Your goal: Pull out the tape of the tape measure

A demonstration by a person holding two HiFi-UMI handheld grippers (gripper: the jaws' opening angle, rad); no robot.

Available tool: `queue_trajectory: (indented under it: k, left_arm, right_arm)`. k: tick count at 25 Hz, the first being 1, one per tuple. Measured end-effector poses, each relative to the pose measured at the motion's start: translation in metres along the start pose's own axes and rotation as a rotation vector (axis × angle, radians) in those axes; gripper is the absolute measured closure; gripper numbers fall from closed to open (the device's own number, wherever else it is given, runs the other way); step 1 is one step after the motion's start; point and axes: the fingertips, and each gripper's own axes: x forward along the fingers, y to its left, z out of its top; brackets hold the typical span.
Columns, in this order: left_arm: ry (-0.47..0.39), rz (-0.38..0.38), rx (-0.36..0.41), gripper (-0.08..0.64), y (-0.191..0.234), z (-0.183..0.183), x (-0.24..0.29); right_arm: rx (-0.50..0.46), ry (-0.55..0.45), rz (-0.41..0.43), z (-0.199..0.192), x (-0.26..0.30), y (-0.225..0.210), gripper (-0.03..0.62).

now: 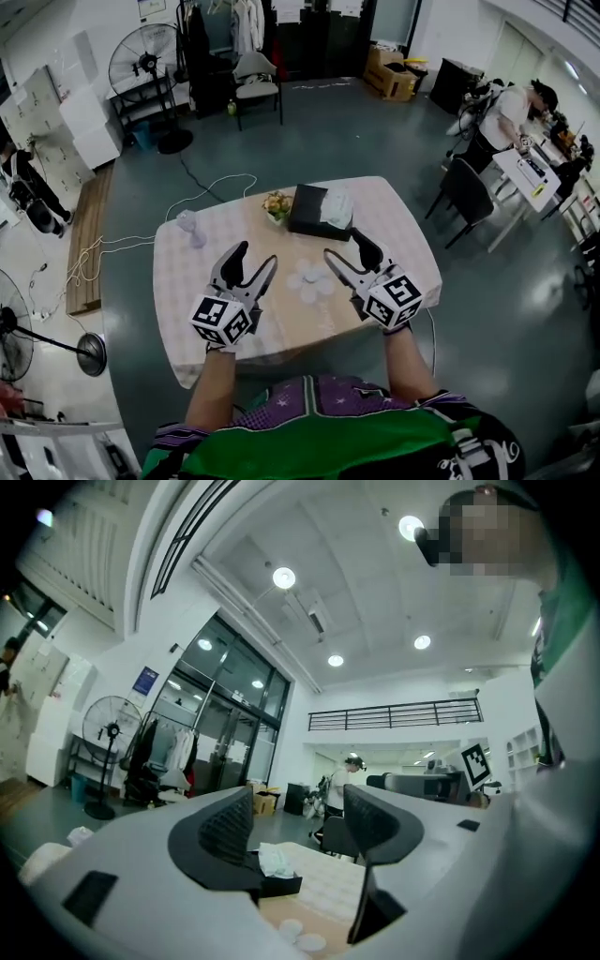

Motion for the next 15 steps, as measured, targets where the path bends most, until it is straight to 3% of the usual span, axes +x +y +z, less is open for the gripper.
queue_trajectory:
  k: [5,11,15]
  left_arm:
    - [0.028,-0.060,0.049,0.239,-0.002,-0.013,-0.002]
    - [0.124,-0.071,-0.018,0.241,-0.002,-0.046,-0.004]
    - [0.135,-0.075,0.018,0.241,-0.008,-0.056,-0.003]
  right_arm:
    - [-0.041,0.048,-0.004,-0.015,0.005,0.002,0.288]
    - [-0.079,0.173,0.037,-0.056,0.010,-0.001,0.295]
    - [-0.070,0.252,0.093,-0.089,0.020,-0.014,0.296]
